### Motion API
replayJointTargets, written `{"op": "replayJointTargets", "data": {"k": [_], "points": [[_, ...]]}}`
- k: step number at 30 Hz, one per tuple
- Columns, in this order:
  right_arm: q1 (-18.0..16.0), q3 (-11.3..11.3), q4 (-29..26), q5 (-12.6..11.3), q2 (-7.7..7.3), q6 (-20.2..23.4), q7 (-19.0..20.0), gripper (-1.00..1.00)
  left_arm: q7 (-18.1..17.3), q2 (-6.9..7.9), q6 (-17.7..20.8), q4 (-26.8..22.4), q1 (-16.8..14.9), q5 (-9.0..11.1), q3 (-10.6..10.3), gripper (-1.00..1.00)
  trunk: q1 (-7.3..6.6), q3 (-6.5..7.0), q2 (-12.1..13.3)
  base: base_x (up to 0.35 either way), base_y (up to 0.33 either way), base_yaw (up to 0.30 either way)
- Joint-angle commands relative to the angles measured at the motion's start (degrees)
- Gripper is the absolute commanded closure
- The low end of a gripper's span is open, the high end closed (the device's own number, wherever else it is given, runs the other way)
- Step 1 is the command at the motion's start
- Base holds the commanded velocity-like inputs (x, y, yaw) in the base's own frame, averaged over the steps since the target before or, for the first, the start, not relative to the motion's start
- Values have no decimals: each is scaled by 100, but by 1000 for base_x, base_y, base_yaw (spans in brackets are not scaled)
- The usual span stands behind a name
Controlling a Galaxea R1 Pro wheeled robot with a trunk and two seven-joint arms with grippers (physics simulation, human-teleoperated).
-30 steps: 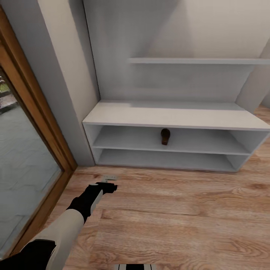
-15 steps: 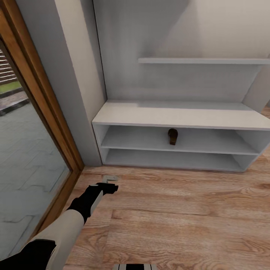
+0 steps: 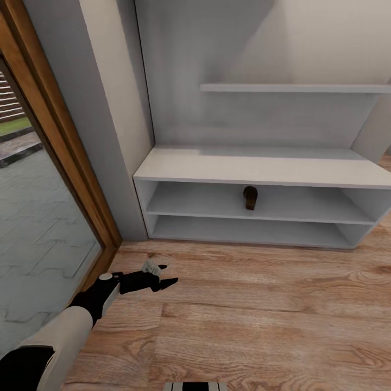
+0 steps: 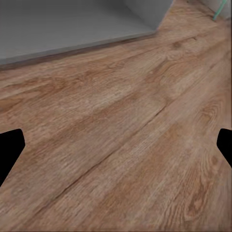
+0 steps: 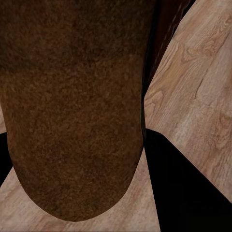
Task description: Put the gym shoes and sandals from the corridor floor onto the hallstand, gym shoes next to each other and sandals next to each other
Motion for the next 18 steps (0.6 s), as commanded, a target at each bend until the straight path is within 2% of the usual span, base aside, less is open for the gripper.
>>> {"op": "replayJointTargets", "data": {"k": [1,5,6,7,8,9,10,11,12,13,14,15,16,17,18], "points": [[-7,-13,-7,45,0,26,42,100,-32,13,-50,-4,-2,-22,-18,-100,-1,-5,-2,0,0,0],[-7,44,28,38,7,26,54,100,-70,-27,-68,9,-2,-73,-35,-100,-1,-5,-2,0,0,0],[-7,147,39,36,9,26,56,100,-74,-38,-70,43,-2,-83,-37,-100,-1,-5,-2,0,0,0],[-7,345,55,33,19,26,61,100,-82,-45,-71,84,-2,-90,-39,-100,-1,-5,-2,0,0,0],[-7,847,97,26,62,38,70,100,-92,-46,-72,121,-2,-95,-41,-100,-1,-5,-2,0,0,0],[-7,1061,114,24,83,44,67,100,-94,-46,-72,129,-2,-96,-41,-100,-1,-5,-2,0,0,0],[-7,1794,158,17,196,63,56,100,-101,-40,-73,144,-2,-99,-37,-100,-1,-5,-2,0,0,0],[-7,2318,174,8,312,72,50,100,-105,-29,-73,150,-2,-95,-33,-100,-1,-5,-2,0,0,0],[-7,2579,180,4,374,77,47,100,-106,-24,-73,152,-2,-92,-29,-100,-1,-5,-2,0,0,0],[-7,3082,189,-5,510,84,41,100,-108,-15,-73,153,-2,-89,-24,-100,-1,-5,-2,0,0,0],[-7,3319,192,-8,587,86,38,100,-111,-11,-73,153,-2,-88,-23,-100,-1,-5,-2,0,0,0],[-7,3757,196,-13,755,93,34,100,-115,1,-73,152,-2,-86,-17,-100,-1,-5,-2,0,0,0],[-7,3954,198,-14,840,95,33,100,-118,16,-73,152,-2,-86,-15,-100,-1,-5,-2,0,0,0],[-7,4298,200,-13,1012,120,30,100,-127,64,-73,152,-2,-80,-14,-100,-1,-5,-2,0,0,0],[-7,4447,201,-8,1098,152,30,100,-134,96,-73,152,-2,-75,-14,-100,-1,-5,-2,0,0,0]]}}
